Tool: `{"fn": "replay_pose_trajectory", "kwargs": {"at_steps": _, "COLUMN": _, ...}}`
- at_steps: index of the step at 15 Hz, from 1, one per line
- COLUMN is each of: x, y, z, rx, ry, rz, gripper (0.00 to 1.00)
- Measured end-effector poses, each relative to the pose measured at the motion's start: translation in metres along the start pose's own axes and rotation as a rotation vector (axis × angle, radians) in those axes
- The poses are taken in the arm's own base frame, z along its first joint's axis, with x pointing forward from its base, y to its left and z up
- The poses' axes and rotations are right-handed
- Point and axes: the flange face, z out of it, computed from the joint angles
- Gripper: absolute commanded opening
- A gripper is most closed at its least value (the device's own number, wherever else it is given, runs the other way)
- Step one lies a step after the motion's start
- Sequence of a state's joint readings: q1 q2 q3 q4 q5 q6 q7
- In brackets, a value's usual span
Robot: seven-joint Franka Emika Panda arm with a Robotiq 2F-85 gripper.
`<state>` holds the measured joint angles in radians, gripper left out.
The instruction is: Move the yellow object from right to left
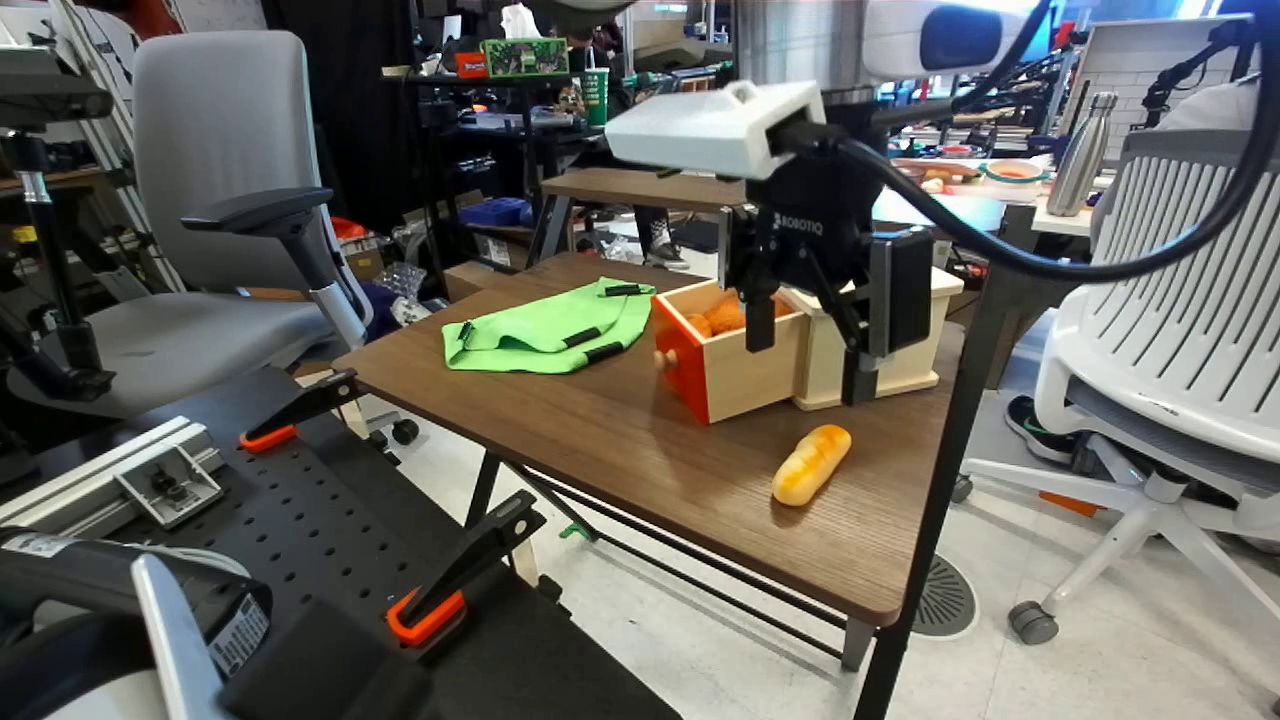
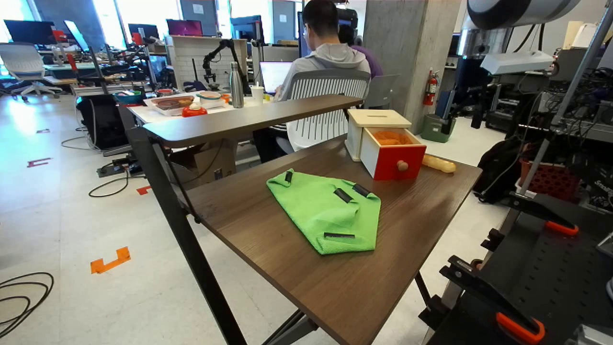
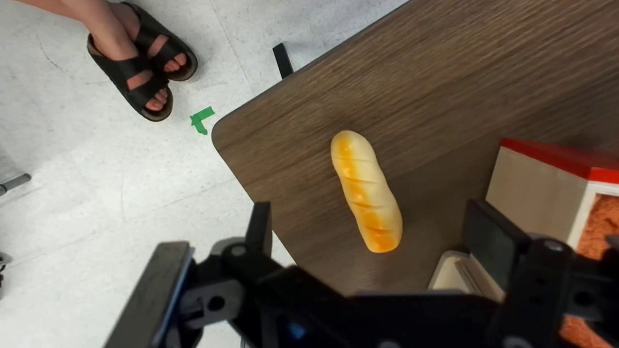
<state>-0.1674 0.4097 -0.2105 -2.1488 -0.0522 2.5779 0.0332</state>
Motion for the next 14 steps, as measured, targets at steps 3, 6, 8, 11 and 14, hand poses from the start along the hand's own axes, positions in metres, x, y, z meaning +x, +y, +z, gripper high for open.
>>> {"fn": "replay_pose_trajectory", "kwargs": {"at_steps": 3, "x": 0.005, "y": -0.003, "z": 0.026, "rx": -0.016, "ry": 0.004, "rz": -0.017, "gripper": 1.00}}
{"fn": "replay_pose_trajectory", "kwargs": {"at_steps": 6, "x": 0.010, "y": -0.005, "z": 0.046, "rx": -0.027, "ry": 0.010, "rz": -0.027, "gripper": 1.00}}
{"fn": "replay_pose_trajectory", "kwargs": {"at_steps": 8, "x": 0.014, "y": -0.005, "z": 0.056, "rx": -0.033, "ry": 0.016, "rz": -0.031, "gripper": 1.00}}
{"fn": "replay_pose_trajectory", "kwargs": {"at_steps": 11, "x": 0.021, "y": -0.007, "z": 0.070, "rx": -0.039, "ry": 0.045, "rz": -0.032, "gripper": 1.00}}
{"fn": "replay_pose_trajectory", "kwargs": {"at_steps": 14, "x": 0.025, "y": -0.010, "z": 0.085, "rx": -0.041, "ry": 0.056, "rz": -0.032, "gripper": 1.00}}
